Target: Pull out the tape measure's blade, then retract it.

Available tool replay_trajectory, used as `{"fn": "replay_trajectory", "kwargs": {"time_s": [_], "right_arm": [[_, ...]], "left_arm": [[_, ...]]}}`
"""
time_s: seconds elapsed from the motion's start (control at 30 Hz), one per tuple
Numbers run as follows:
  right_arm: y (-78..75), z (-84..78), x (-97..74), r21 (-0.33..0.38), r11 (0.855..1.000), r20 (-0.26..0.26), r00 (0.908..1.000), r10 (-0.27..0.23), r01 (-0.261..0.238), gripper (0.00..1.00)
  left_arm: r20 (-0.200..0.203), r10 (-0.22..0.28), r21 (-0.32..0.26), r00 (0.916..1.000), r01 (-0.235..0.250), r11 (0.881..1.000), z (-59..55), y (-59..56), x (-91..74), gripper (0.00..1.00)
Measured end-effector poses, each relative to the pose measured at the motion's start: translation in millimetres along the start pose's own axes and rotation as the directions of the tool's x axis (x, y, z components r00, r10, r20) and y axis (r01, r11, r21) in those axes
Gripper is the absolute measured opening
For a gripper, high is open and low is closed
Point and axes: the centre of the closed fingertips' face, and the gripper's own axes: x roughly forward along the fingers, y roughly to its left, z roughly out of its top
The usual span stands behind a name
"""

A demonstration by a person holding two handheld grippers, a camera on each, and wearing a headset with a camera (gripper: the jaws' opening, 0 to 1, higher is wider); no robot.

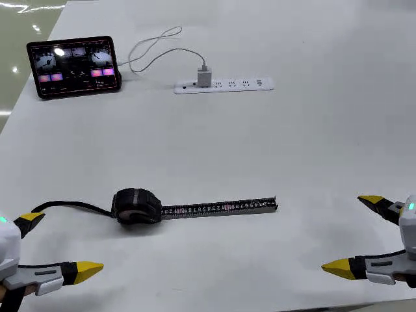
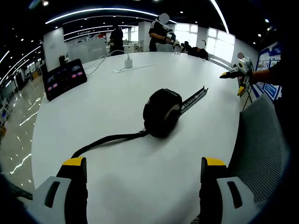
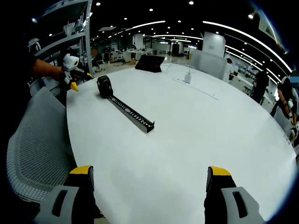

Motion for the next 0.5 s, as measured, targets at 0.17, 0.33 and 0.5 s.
{"fn": "replay_trajectory", "kwargs": {"time_s": [0.17,0.33,0.5], "right_arm": [[-2.6,-3.0,-1.8,0.01,1.0,0.003,1.0,-0.009,0.009,0.99],[-7.6,-3.7,-3.9,0.013,1.0,0.002,0.9996,-0.027,0.027,0.99],[-7.6,-6.8,-3.8,0.024,0.999,-0.003,0.9996,-0.029,0.029,0.99]], "left_arm": [[-0.015,0.005,0.016,0.9999,-0.005,1.0,-4.1,-0.7,-2.5,0.99],[-0.003,-0.017,0.012,0.9999,0.017,1.0,-1.9,-6.2,-3.8,0.99],[-0.007,-0.021,0.016,0.9997,0.021,1.0,-1.4,-8.0,-4.0,0.99]]}}
